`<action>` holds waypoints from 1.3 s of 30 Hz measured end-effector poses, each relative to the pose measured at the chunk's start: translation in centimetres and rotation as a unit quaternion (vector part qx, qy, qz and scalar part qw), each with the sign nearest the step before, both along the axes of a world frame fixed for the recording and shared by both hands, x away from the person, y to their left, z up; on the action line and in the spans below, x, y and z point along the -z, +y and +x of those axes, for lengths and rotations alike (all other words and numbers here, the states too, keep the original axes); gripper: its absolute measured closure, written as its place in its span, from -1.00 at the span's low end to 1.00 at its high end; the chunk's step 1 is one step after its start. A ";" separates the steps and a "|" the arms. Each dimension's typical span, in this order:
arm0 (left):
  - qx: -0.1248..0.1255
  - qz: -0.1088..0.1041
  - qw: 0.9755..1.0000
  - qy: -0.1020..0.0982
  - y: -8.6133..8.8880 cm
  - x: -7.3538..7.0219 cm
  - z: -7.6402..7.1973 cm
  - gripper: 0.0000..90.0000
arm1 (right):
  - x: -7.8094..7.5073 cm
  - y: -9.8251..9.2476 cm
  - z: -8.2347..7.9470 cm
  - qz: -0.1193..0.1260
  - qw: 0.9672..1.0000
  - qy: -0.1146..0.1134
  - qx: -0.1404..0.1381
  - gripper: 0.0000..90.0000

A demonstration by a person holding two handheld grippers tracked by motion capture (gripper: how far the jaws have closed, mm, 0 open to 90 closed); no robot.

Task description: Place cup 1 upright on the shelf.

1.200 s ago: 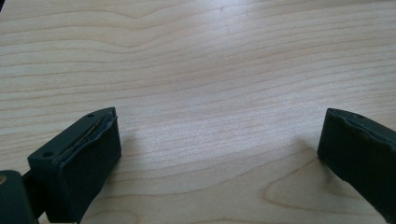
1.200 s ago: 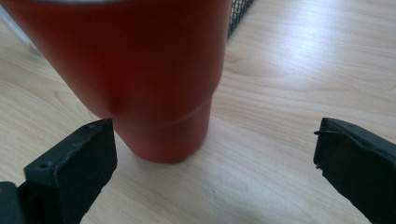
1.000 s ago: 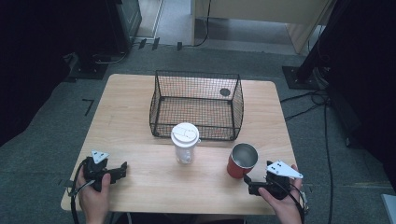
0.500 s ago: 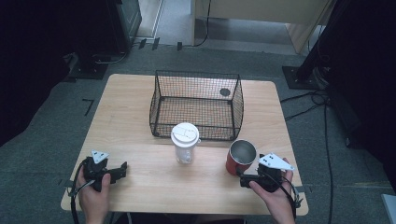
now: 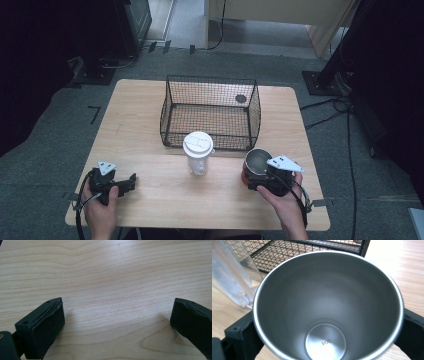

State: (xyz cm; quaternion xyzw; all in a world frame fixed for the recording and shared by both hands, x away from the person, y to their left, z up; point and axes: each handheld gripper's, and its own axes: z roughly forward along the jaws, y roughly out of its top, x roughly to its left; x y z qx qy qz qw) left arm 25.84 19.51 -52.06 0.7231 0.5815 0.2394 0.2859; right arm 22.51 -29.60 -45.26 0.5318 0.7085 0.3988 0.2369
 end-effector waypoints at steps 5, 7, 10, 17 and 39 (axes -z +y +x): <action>0.000 0.000 1.000 0.000 0.0 0.0 0.0 -1.00 | 0.1 0.4 0.4 0.007 1.000 0.004 0.012 -0.96; 0.000 0.000 1.000 0.000 0.0 0.0 0.0 -1.00 | 0.2 0.6 0.4 0.010 1.000 0.001 0.013 -0.90; 0.000 0.000 1.000 0.000 0.0 0.0 0.0 -1.00 | 0.2 0.8 0.5 0.006 1.000 0.001 0.017 -0.89; 0.000 0.000 1.000 0.000 0.0 0.0 0.0 -1.00 | 0.0 1.4 0.5 -0.018 0.999 -0.006 0.029 -0.84; 0.000 -0.001 1.000 -0.001 0.0 0.0 0.0 -1.00 | -2.5 1.4 -0.1 0.011 0.997 -0.053 0.047 -0.84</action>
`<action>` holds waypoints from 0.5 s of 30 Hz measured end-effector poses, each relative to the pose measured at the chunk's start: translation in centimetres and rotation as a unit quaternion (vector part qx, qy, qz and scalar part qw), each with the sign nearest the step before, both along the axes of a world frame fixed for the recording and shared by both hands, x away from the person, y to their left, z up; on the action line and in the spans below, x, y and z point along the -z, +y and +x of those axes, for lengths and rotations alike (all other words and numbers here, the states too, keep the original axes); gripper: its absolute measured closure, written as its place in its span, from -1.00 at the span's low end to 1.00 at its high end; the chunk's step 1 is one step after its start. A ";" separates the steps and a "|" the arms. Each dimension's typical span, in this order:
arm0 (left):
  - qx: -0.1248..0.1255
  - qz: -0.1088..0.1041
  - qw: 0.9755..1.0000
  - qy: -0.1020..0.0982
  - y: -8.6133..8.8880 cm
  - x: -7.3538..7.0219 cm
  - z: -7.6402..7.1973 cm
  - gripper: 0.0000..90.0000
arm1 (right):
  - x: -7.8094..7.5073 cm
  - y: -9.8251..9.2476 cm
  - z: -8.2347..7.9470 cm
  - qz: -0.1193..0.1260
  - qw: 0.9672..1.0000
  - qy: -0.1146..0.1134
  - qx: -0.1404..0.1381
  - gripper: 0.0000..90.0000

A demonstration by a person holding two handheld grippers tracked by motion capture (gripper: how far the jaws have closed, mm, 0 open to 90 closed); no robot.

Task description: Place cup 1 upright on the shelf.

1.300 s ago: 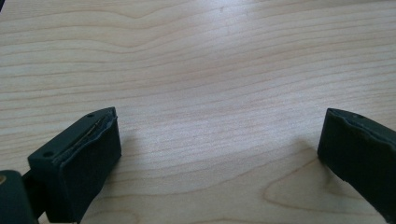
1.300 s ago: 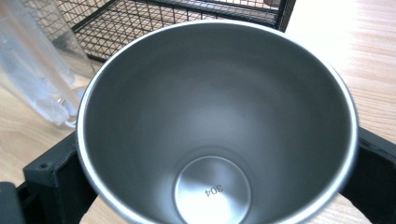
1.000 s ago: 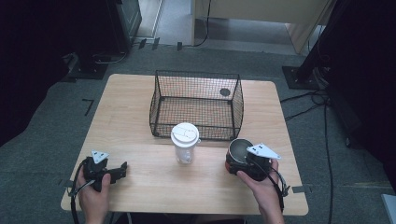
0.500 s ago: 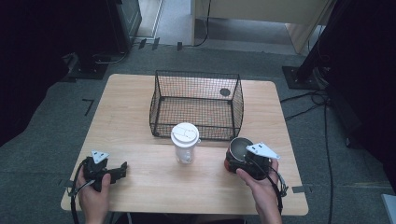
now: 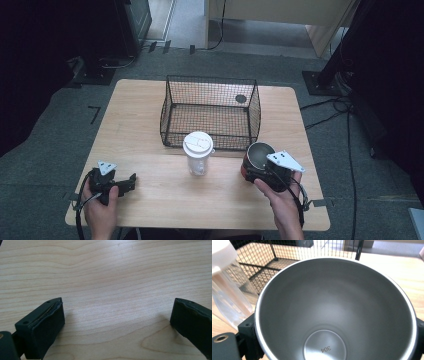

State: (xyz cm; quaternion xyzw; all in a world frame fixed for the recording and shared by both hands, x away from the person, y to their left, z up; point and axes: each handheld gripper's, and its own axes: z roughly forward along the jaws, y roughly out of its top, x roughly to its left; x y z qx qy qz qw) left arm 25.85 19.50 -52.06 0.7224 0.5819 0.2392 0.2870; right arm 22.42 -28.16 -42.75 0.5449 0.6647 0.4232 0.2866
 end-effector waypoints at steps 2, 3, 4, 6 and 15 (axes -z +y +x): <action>0.000 0.000 1.000 0.000 0.0 0.0 0.0 -1.00 | -0.4 0.1 0.0 0.000 1.000 -0.009 -0.004 -0.84; 0.000 0.000 1.000 0.000 0.0 0.0 0.0 -1.00 | -0.6 0.2 0.0 0.000 1.000 -0.012 -0.005 -0.84; 0.000 0.000 1.000 0.000 0.0 0.0 0.0 -1.00 | -0.8 0.3 -0.1 -0.001 1.000 -0.015 -0.006 -0.84; 0.000 0.000 1.000 0.000 0.0 0.0 0.0 -1.00 | -1.2 0.4 -0.1 -0.002 1.000 -0.022 -0.007 -0.84; 0.001 0.001 1.000 0.001 -0.1 0.0 0.1 -1.00 | -2.5 1.1 0.1 -0.001 0.999 -0.052 -0.013 -0.84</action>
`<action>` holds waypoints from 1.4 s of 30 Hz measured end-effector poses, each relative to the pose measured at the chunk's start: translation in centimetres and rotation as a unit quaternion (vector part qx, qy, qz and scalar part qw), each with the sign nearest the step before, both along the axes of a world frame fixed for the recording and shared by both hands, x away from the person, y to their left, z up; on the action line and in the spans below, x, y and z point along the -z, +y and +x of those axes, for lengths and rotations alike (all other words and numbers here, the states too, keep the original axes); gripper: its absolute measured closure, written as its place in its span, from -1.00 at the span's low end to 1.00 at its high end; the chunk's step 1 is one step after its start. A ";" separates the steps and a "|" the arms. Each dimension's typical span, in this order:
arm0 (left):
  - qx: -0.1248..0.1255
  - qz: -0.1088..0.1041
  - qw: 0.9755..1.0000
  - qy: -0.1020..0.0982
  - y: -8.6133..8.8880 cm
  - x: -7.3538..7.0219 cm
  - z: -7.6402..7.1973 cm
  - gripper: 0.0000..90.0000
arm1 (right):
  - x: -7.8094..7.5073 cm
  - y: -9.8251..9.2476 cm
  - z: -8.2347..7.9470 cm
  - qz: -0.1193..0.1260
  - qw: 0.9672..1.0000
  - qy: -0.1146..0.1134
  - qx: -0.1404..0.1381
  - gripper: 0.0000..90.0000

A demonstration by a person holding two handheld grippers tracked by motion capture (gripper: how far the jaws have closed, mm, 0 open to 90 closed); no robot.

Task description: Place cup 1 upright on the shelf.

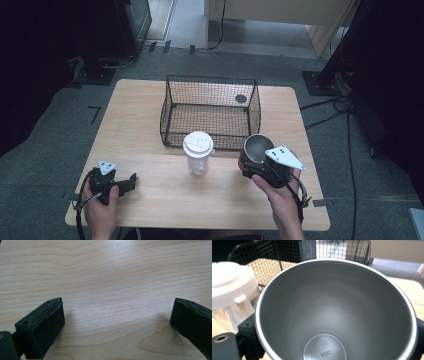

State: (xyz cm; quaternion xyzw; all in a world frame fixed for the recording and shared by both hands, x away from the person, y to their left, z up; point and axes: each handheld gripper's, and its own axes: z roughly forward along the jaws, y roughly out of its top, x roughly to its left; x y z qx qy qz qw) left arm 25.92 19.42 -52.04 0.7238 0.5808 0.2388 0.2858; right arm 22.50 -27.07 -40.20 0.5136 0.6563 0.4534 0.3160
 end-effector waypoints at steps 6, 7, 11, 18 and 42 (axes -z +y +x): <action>0.000 0.000 1.000 -0.001 0.0 0.0 0.0 -1.00 | -1.0 0.5 0.4 -0.003 1.000 -0.017 -0.003 -0.84; 0.000 0.000 1.000 -0.001 0.0 0.0 0.0 -1.00 | -1.2 0.6 0.5 -0.003 1.000 -0.017 -0.004 -0.84; 0.000 0.000 1.000 0.000 0.0 0.0 0.0 -1.00 | -1.8 1.0 0.8 -0.008 1.000 -0.026 -0.007 -0.84; -0.001 -0.001 1.000 0.000 0.0 0.0 0.0 -1.00 | -3.2 1.8 1.5 -0.013 0.999 -0.042 -0.011 -0.84; 0.000 0.000 1.000 0.000 0.0 0.0 0.0 -1.00 | -6.0 4.3 6.1 -0.022 0.995 -0.092 -0.019 -0.84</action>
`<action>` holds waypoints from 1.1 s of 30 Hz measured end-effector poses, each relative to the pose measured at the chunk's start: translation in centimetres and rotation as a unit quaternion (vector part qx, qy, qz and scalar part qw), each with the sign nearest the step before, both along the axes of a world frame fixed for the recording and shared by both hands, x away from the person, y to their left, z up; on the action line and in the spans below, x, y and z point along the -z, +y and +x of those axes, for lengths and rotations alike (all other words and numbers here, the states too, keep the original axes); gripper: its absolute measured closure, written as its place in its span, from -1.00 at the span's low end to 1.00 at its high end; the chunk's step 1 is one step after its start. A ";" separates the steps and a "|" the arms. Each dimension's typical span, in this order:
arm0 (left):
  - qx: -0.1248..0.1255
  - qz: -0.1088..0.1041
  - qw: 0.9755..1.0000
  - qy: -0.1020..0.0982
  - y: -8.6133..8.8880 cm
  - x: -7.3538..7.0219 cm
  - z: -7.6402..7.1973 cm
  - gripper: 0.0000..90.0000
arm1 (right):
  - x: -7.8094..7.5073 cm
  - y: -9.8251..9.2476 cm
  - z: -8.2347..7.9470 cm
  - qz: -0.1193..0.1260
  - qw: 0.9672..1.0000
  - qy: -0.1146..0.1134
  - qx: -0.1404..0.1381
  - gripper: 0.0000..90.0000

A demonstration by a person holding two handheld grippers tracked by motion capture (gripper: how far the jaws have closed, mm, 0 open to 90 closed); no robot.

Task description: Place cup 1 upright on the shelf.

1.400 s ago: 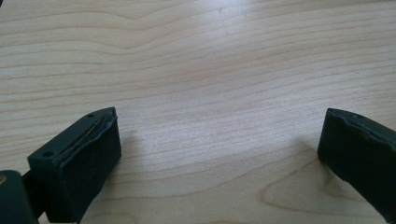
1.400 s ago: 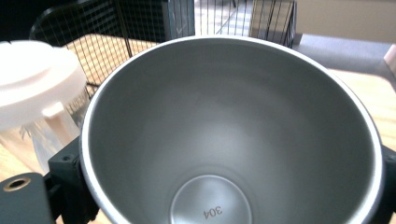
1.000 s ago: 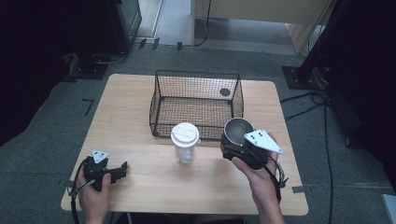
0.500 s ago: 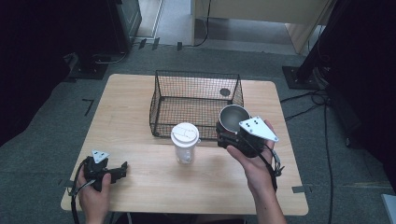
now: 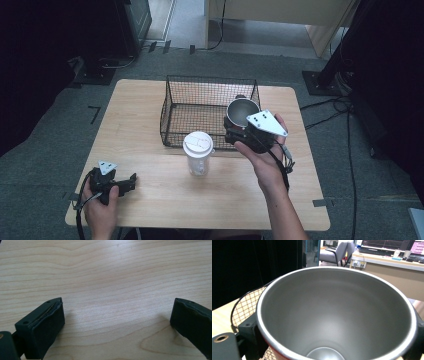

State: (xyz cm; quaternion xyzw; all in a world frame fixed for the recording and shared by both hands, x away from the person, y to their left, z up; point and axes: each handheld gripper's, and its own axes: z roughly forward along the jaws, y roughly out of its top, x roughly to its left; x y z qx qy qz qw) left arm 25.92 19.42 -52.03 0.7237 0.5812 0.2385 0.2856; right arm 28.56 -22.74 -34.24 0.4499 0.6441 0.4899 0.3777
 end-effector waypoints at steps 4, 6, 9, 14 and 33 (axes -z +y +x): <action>0.000 0.000 1.000 0.000 0.0 0.0 0.0 -1.00 | -0.1 0.3 1.1 0.001 1.000 -0.003 0.003 -0.84; 0.000 0.000 1.000 0.000 0.0 0.0 0.0 -1.00 | -0.1 0.3 1.3 0.002 1.000 -0.003 0.004 -0.84; 0.000 0.000 1.000 -0.001 0.0 0.0 0.0 -1.00 | -0.1 0.6 2.4 0.002 1.000 -0.003 0.010 -0.84; 0.000 0.000 1.000 0.000 0.0 0.0 0.0 -1.00 | 0.3 0.9 3.8 0.000 1.000 -0.006 0.017 -0.84; 0.000 0.000 1.000 0.000 0.0 0.0 0.0 -1.00 | 2.7 1.2 9.4 0.017 0.999 -0.002 0.037 -0.84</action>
